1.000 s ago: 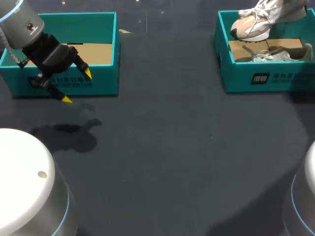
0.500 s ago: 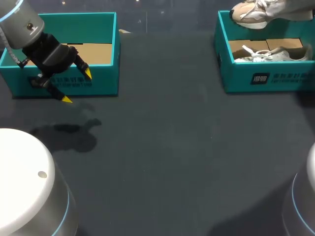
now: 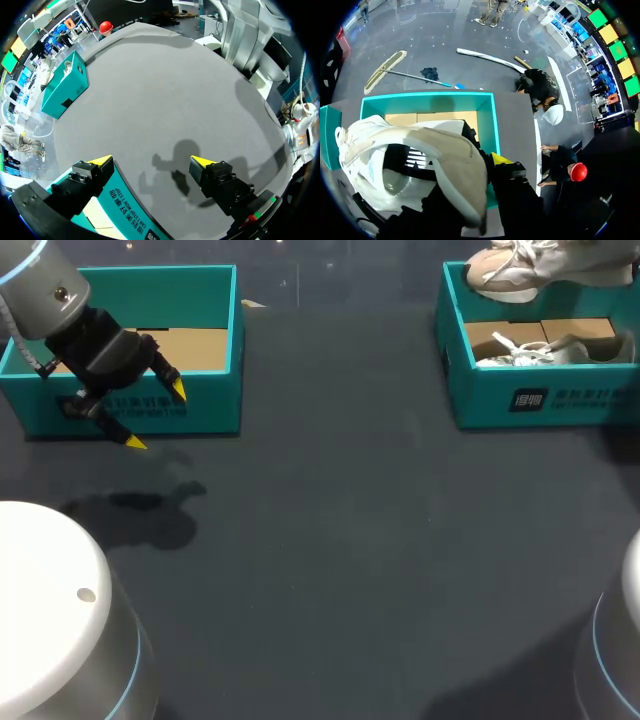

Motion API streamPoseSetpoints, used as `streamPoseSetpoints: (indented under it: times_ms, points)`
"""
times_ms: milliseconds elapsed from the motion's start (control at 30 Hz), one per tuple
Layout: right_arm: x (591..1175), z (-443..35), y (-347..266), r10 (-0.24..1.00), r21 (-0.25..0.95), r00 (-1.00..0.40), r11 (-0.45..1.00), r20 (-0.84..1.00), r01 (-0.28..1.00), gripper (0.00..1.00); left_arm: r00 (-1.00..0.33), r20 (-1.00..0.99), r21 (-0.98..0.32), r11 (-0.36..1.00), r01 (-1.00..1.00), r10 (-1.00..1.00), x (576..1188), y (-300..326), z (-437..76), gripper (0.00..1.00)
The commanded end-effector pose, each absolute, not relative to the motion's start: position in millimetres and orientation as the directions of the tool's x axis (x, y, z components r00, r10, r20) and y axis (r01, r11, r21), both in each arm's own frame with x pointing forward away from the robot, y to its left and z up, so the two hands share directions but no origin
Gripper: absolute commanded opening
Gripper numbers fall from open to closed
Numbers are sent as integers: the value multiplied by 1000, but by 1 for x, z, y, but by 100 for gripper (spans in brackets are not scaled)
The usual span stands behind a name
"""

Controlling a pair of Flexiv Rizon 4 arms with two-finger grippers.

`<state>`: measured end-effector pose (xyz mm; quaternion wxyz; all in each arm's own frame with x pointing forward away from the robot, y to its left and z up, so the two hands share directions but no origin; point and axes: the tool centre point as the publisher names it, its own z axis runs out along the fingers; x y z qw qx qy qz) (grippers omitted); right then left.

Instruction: Take the shoe out of the shoebox, open the shoe tongue, remove and reinsert the insole, then place the shoe into the shoebox

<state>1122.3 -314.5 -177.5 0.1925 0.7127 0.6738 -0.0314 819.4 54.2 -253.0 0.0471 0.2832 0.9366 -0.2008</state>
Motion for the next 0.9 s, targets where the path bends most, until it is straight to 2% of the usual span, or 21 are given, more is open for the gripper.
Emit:
streamPoseSetpoints:
  times_ms: [33,467,900]
  points:
    - [1124,-181,-317,937,233,143,-69,-320,970,0,-835,-202,-347,760,550,513,819,55,-253,100]
    - [1124,-193,-319,889,239,218,-128,-403,963,0,-835,-202,-347,760,550,513,819,55,-253,100]
    - [1124,-203,-333,885,239,235,-146,-403,960,0,-835,-202,-347,760,550,513,819,55,-253,100]
